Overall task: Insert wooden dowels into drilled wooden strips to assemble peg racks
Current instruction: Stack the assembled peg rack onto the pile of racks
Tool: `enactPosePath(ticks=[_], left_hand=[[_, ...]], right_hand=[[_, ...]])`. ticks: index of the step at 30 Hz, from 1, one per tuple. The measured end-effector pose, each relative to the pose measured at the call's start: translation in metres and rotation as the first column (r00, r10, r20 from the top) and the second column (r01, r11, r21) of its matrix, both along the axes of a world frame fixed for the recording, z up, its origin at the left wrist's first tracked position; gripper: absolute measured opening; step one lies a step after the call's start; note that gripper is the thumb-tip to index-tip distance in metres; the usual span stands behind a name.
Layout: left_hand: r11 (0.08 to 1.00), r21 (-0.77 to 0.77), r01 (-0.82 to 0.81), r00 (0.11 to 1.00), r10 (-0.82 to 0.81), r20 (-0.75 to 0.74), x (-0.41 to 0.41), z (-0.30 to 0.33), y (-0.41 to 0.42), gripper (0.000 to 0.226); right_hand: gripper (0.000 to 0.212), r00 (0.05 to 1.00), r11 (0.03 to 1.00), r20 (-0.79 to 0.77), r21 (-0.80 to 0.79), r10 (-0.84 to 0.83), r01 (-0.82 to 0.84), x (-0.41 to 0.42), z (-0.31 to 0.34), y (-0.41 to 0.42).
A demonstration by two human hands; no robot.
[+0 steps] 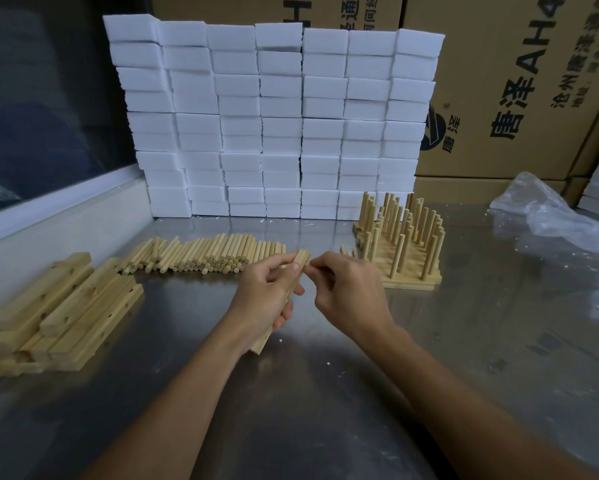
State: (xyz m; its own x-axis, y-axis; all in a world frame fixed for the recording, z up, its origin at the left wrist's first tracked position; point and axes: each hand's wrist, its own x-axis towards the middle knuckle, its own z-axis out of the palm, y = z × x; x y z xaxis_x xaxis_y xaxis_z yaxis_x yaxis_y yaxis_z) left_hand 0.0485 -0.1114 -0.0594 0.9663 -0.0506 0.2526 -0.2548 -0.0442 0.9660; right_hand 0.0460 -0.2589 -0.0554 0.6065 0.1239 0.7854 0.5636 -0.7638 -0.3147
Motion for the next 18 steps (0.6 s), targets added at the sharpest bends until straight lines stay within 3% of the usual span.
enactPosePath(ticks=[4,7,10,12,15,16,18], left_hand=[[0.996,0.084,-0.035,0.996,0.027,0.091,0.0,0.0,0.001,0.026],[0.991,0.124,-0.059,0.99,0.042,0.137,0.0,0.001,0.003,0.027],[0.989,0.138,-0.051,0.987,0.029,0.156,-0.001,0.002,0.003,0.029],[0.987,0.154,-0.047,0.987,0.023,0.158,-0.001,0.002,0.001,0.031],[0.989,0.141,-0.049,0.99,0.029,0.141,-0.002,0.001,0.0,0.031],[0.988,0.145,-0.049,0.989,0.029,0.142,-0.002,0.001,0.0,0.03],[0.988,0.147,-0.048,0.988,0.026,0.149,-0.003,0.001,0.002,0.029]], right_hand=[[0.013,0.959,0.968,-0.274,0.252,0.074,-0.003,0.001,0.006,0.001],[0.021,0.832,0.854,-0.48,0.52,0.278,0.015,0.005,0.012,-0.003],[0.023,0.693,0.735,-0.546,0.677,0.471,0.034,0.006,0.014,-0.01],[0.021,0.76,0.789,-0.518,0.614,0.392,0.012,0.004,0.01,-0.008],[0.018,0.938,0.965,-0.335,0.263,0.086,0.006,0.001,0.003,0.0],[0.017,0.947,0.977,-0.319,0.213,0.046,0.025,0.001,0.003,0.003],[0.019,0.918,0.962,-0.389,0.27,0.08,0.031,0.005,0.006,0.002]])
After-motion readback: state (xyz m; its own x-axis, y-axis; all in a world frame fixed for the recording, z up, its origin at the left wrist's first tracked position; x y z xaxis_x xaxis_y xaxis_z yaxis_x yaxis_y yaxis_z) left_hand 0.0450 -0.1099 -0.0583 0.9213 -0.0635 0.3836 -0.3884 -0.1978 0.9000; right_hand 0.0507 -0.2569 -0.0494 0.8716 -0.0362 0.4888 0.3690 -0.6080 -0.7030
